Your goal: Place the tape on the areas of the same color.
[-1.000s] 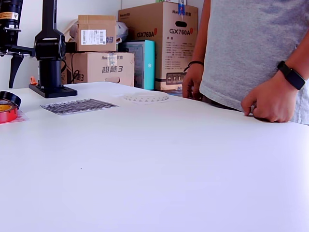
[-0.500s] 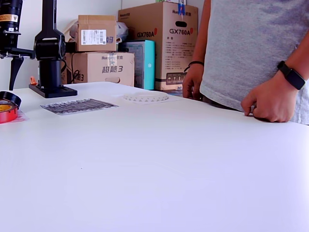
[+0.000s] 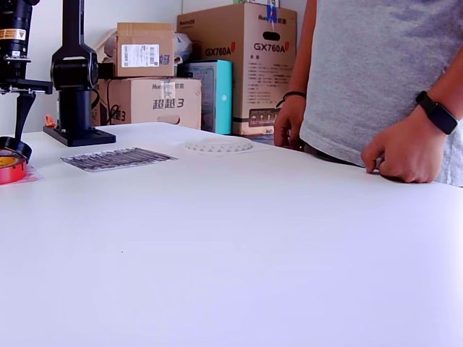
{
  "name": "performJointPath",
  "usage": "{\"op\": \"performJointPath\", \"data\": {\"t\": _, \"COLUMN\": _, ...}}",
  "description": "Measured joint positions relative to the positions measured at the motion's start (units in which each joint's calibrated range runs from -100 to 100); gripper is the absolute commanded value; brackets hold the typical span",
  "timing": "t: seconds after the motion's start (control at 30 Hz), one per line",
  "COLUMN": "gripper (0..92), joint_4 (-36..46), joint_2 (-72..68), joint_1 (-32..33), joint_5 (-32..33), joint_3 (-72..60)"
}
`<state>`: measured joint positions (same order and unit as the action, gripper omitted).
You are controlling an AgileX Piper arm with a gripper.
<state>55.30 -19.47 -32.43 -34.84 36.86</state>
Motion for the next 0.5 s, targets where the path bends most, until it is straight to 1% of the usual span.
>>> {"op": "performJointPath", "data": {"t": 0.43, "gripper": 51.1, "joint_4": 0.0, "joint_2": -3.2, "joint_1": 0.0, "joint_5": 0.0, "joint_3": 0.0}}
{"op": "performJointPath", "data": {"t": 0.5, "gripper": 49.6, "joint_4": 0.0, "joint_2": -3.7, "joint_1": 0.0, "joint_5": 0.0, "joint_3": 0.0}}
